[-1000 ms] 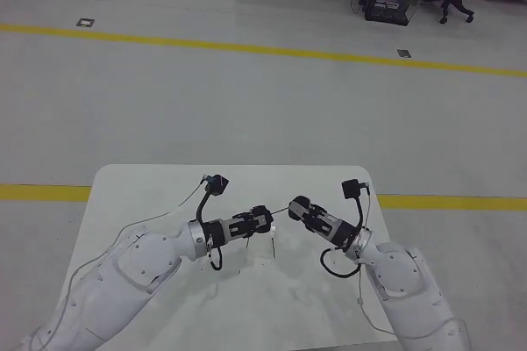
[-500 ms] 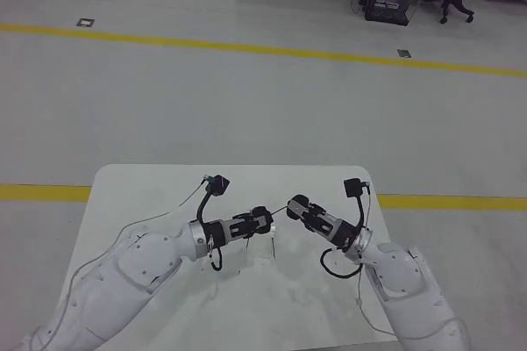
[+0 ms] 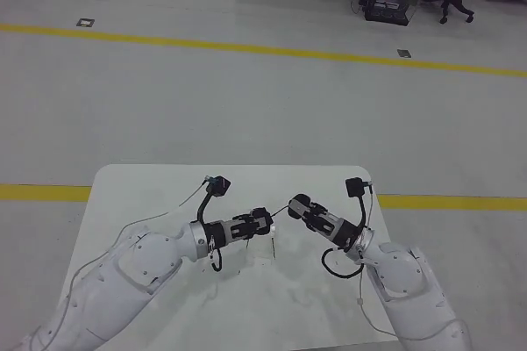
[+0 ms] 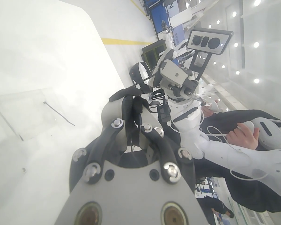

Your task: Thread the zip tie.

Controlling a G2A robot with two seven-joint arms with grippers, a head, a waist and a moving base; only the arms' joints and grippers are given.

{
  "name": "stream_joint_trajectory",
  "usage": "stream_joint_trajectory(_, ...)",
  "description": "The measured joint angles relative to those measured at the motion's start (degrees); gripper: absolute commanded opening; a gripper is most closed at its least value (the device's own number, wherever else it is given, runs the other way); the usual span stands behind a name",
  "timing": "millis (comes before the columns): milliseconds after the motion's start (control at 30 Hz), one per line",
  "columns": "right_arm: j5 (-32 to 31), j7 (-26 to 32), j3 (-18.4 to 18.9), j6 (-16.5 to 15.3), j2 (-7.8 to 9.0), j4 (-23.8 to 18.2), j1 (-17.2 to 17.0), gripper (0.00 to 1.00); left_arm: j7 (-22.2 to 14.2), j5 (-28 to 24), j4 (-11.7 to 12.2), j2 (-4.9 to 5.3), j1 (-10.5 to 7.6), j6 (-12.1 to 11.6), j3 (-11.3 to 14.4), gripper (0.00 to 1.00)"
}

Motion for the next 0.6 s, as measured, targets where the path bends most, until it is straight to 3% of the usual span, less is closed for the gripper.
stream_joint_trajectory(600,-1.8,-0.7,-1.1,0.0,-0.32,0.3,-0.2,0.0,1.5,-2.2,0.1,-0.23,-0.07,-0.7,0.8,0.0)
